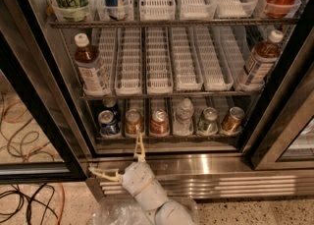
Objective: Pick pepsi can from bottom shelf of fridge
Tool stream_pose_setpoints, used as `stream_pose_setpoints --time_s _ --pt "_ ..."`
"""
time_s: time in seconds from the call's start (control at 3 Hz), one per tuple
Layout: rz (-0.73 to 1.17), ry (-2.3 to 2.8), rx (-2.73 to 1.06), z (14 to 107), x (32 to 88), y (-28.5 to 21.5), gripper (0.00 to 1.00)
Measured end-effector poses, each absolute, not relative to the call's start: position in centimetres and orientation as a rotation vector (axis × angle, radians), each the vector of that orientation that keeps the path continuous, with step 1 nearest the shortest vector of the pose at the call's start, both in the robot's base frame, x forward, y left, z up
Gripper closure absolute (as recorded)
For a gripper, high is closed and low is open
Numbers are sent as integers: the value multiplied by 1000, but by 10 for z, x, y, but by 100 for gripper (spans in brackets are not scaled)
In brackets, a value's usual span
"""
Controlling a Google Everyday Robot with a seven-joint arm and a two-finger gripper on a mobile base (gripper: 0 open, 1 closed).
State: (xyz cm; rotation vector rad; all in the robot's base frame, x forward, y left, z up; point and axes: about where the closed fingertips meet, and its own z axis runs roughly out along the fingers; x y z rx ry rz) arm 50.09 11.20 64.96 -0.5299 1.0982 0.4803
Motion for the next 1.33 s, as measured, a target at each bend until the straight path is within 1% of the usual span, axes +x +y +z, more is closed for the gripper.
stream_pose_setpoints --time_s 0.33,1.0,1.33 --pt "513 1107 -439 648 503 110 0" --pt "519 1103 -469 643 508 114 0" --pt "520 1095 -468 631 522 111 0"
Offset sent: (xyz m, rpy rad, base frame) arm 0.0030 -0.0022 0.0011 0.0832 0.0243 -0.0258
